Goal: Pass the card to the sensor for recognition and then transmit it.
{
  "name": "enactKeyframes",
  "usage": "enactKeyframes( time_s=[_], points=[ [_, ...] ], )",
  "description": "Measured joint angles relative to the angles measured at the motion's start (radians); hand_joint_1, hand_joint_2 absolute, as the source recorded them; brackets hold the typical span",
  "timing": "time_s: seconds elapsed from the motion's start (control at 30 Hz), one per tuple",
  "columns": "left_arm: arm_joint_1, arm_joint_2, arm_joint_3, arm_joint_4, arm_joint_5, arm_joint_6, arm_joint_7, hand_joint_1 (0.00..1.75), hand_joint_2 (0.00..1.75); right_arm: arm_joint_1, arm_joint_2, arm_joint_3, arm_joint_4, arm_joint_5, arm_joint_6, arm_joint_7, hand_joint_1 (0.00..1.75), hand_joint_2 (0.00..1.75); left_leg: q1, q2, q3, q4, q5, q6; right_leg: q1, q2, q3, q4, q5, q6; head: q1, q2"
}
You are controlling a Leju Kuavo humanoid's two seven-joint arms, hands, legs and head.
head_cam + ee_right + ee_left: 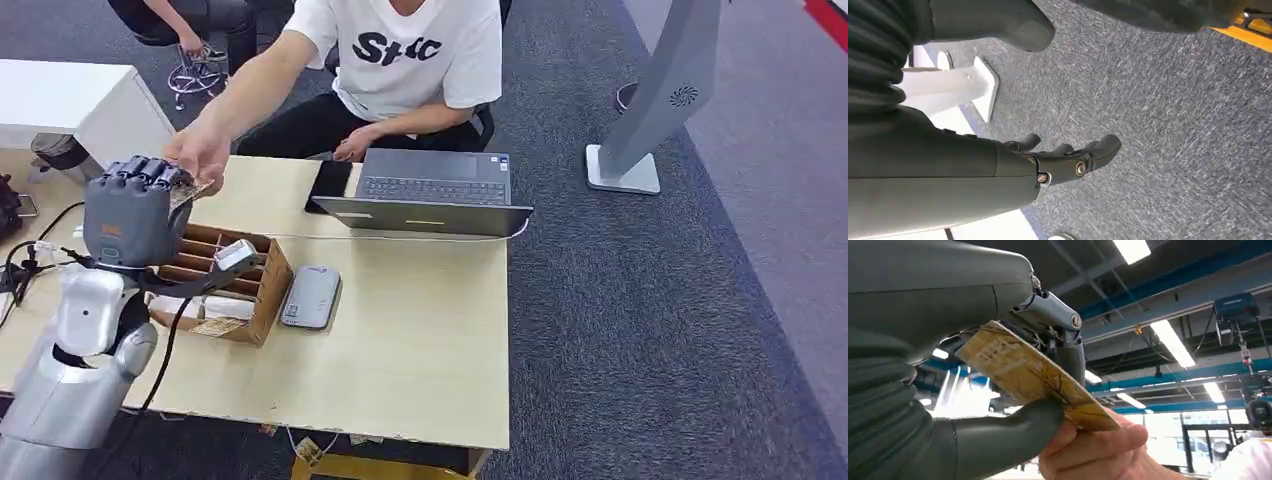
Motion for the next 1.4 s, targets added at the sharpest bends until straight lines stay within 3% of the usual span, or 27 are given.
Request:
enactKeyframes(
  time_s=[0.2, 0.4, 0.53, 0.77, 1.1, 1.4],
  points=[
    [-0.007, 0.053, -0.048, 0.052, -0.177, -0.003, 0.086, 1.75, 1.75, -0.001, 0.008, 0.018, 0.002, 0.012, 0.004, 0.005, 0.0, 1.75, 0.0, 0.0, 0.0, 0.0, 0.0, 0.0, 0.0, 0.0, 0.0, 0.0, 0.0, 0.0, 0.0, 0.0],
    [0.0, 0.061, -0.051, 0.081, -0.205, -0.013, 0.079, 1.75, 1.75, -0.002, 0.01, 0.03, 0.003, 0.018, 0.005, 0.007, 0.0, 1.75, 0.0, 0.0, -0.001, 0.0, 0.0, 0.0, 0.0, -0.001, 0.0, 0.0, 0.0, 0.0, 0.0, 0.0],
    [0.003, 0.049, -0.051, 0.107, -0.206, -0.027, 0.042, 1.75, 1.75, -0.003, 0.011, 0.031, 0.004, 0.018, 0.005, 0.007, 0.0, 1.75, 0.0, 0.0, -0.001, 0.0, 0.0, 0.0, 0.0, -0.001, 0.0, 0.0, 0.0, 0.0, 0.0, 0.0],
    [0.005, -0.009, -0.084, 0.145, -0.207, -0.027, 0.017, 1.75, 1.75, -0.005, 0.016, 0.039, 0.004, 0.021, 0.008, 0.007, 0.0, 1.75, 0.0, -0.001, -0.001, 0.0, 0.0, 0.0, 0.0, -0.001, 0.0, 0.0, 0.0, 0.0, 0.0, 0.0],
    [-0.032, -0.105, -0.261, 0.188, -0.207, -0.059, 0.009, 1.75, 1.75, -0.007, 0.02, 0.041, 0.004, 0.021, 0.011, 0.004, 0.0, 1.75, 0.0, -0.001, -0.001, 0.001, 0.0, 0.0, 0.0, -0.001, 0.0, 0.0, 0.0, 0.0, 0.001, 0.0],
    [-0.062, -0.155, -0.342, 0.254, -0.207, -0.085, 0.006, 1.75, 1.75, -0.007, 0.022, 0.048, 0.004, 0.02, 0.015, 0.002, 0.0, 1.75, 0.0, 0.0, 0.0, 0.0, 0.0, 0.0, 0.0, 0.0, 0.0, 0.0, 0.0, 0.0, 0.0, 0.0]
  ],
)
